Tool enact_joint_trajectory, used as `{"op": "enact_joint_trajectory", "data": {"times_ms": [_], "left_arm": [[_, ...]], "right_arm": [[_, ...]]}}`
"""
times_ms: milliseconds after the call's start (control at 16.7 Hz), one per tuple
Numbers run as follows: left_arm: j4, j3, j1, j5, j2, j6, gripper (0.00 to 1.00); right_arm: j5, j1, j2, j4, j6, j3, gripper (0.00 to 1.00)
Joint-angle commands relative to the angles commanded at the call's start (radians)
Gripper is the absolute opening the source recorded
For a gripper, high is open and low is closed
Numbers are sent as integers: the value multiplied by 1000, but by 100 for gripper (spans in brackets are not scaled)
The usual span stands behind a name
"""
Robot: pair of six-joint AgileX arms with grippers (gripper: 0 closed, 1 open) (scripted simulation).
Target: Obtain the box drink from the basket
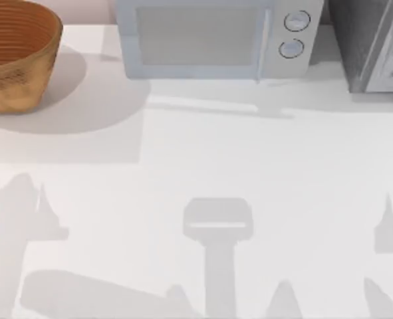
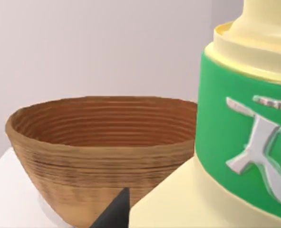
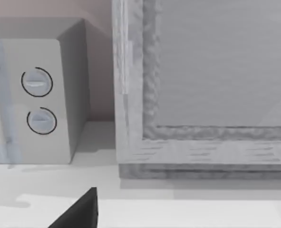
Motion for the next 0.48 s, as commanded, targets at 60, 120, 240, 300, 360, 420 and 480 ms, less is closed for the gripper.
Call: {"op": "enact_joint_trajectory", "data": {"times_ms": [60,120,240,300,360,420,480], "left_arm": [[-16,-38,-4,-5,-41,-1,0],[-28,-68,-7,-10,-72,-1,0],[-40,-95,-11,-14,-101,-1,0],[-40,-95,-11,-14,-101,-1,0],[-40,-95,-11,-14,-101,-1,0],[-40,-95,-11,-14,-101,-1,0],[-39,-94,-8,-14,-96,1,0]], "right_arm": [[0,0,0,0,0,0,100],[0,0,0,0,0,0,100],[0,0,0,0,0,0,100],[0,0,0,0,0,0,100],[0,0,0,0,0,0,100],[0,0,0,0,0,0,100],[0,0,0,0,0,0,100]]}}
